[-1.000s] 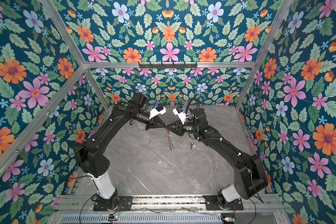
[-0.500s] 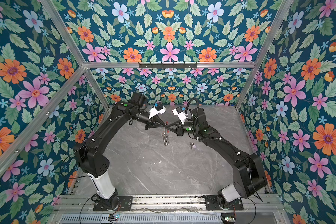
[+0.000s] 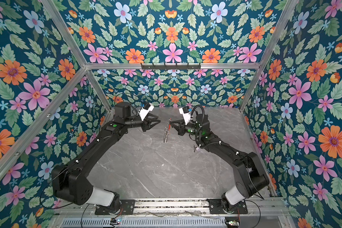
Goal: Put the keys on the keyring
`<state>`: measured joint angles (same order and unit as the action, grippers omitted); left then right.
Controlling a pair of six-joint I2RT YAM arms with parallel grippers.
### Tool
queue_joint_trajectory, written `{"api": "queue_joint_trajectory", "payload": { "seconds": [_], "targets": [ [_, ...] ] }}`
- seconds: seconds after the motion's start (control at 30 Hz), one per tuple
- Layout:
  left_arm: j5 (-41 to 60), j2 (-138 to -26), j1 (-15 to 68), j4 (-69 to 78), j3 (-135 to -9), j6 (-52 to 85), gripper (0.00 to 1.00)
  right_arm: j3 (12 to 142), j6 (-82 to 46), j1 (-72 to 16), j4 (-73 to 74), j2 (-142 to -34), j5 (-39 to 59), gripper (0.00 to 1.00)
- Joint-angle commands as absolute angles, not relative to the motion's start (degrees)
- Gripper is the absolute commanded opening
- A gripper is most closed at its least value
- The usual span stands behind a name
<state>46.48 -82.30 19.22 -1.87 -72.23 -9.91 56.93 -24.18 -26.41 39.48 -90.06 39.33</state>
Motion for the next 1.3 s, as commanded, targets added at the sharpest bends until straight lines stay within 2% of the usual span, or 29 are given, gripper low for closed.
{"api": "queue_joint_trajectory", "payload": {
  "seconds": [0.0,0.27,0.67,0.97,1.13,1.27],
  "targets": [
    [45.36,-81.97,18.96,12.63,-72.01,-2.91,0.37,56.53,-30.09,-26.71,59.82,-92.22,36.03,0.0],
    [48.28,-84.73,18.98,26.86,-69.87,13.59,0.35,59.64,-40.2,-26.65,73.4,-98.47,35.34,0.0],
    [53.92,-91.94,19.3,52.64,-66.94,35.4,0.3,60.16,-41.91,-26.69,74.27,-98.48,36.39,0.0],
    [55.33,-93.9,21.43,57.3,-66.21,37.53,0.28,60.99,-42.52,-26.71,74.11,-98.43,36.89,0.0],
    [56.86,-95.07,22.02,57.39,-67.51,38.43,0.2,60.83,-42.67,-26.69,74.13,-98.26,37.25,0.0],
    [57.73,-95.78,22.1,57.31,-68.33,39.15,0.07,60.73,-42.63,-26.72,74.0,-98.01,37.44,0.0]
  ]
}}
